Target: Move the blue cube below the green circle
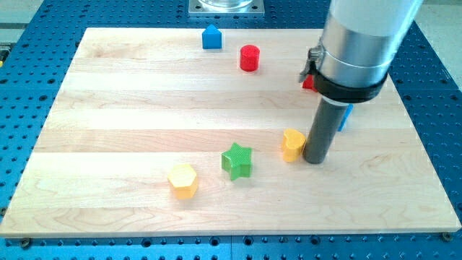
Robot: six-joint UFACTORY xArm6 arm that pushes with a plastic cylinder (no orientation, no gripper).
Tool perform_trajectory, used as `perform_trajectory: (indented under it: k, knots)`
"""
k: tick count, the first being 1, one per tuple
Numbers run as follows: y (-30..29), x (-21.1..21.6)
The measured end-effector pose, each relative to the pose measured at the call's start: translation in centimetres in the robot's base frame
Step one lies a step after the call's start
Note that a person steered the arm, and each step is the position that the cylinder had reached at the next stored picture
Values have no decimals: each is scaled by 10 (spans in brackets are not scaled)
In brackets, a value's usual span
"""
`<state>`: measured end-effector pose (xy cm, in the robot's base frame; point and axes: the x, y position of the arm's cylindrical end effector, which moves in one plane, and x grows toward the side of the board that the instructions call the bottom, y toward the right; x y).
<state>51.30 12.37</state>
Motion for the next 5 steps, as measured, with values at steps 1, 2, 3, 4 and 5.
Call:
perform_trajectory:
  k: [1,2,3,4,5]
  knots:
    - [9,-7]
    - [84,-22]
    - [83,-61]
    - [93,-67]
    - [80,-63]
